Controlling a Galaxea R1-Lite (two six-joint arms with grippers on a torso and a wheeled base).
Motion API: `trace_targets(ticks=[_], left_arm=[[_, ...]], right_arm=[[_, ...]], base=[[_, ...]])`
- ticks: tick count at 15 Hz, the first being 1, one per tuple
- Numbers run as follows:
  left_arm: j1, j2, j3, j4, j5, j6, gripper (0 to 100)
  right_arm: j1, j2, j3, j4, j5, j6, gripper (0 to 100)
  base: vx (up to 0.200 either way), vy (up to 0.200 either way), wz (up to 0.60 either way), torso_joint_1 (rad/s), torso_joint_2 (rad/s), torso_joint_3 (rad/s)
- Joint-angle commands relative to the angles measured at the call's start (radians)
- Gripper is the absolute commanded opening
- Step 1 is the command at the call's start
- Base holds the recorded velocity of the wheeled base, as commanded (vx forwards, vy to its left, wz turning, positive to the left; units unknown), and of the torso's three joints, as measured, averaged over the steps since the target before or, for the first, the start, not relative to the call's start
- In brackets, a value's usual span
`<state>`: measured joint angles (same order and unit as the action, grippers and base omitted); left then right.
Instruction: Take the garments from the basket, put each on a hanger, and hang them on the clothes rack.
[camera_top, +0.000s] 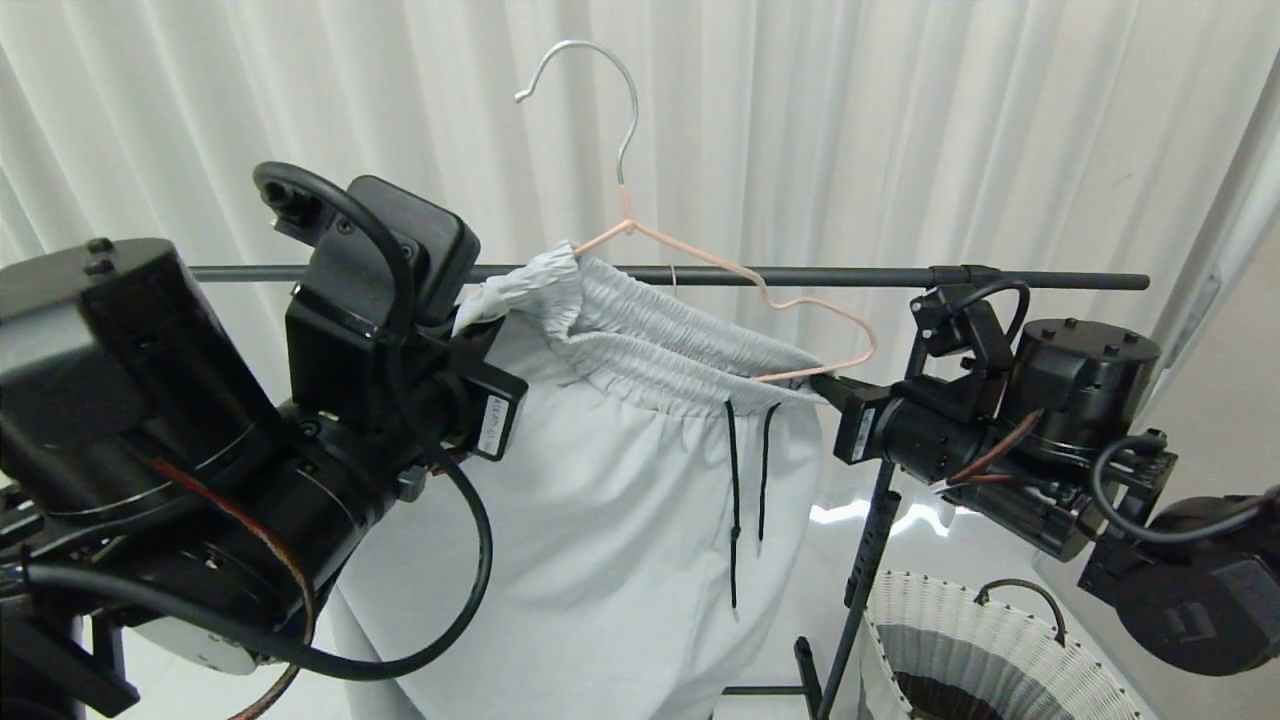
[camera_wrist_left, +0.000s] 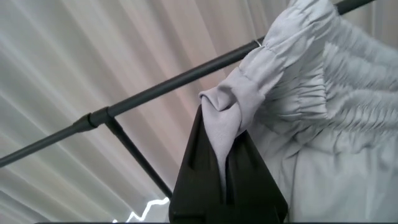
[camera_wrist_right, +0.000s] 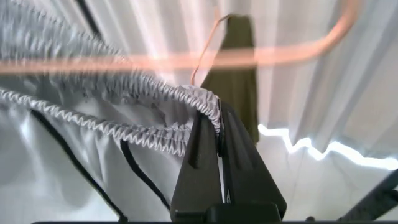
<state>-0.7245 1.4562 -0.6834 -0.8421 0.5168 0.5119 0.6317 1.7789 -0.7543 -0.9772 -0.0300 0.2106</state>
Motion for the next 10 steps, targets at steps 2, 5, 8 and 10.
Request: trace_targets(ticks=[2, 5, 8, 10], left_arm=[[0.002, -0.027, 0.036, -0.002, -0.009, 0.008, 0], [0.025, -0.028, 0.038, -0.002, -0.009, 0.011, 0], [0.051, -0.033, 0.054, -0.002, -0.024, 0.011, 0], [0.053, -0.042, 0.073, -0.002, -0.029, 0.011, 0]], right_arm=[[-0.038, -0.009, 0.000, 0.000, 0.001, -0.002, 0], [-0.058, -0.010, 0.000, 0.000, 0.009, -0.004, 0], [-0.067, -0.012, -0.004, 0.000, 0.022, -0.005, 0], [-0.072, -0.012, -0.004, 0.000, 0.036, -0.005, 0]], base=[[0.000, 0.000, 0.00, 0.000, 0.00, 0.000], [0.000, 0.000, 0.00, 0.000, 0.00, 0.000], [0.000, 0.000, 0.00, 0.000, 0.00, 0.000], [0.000, 0.000, 0.00, 0.000, 0.00, 0.000]])
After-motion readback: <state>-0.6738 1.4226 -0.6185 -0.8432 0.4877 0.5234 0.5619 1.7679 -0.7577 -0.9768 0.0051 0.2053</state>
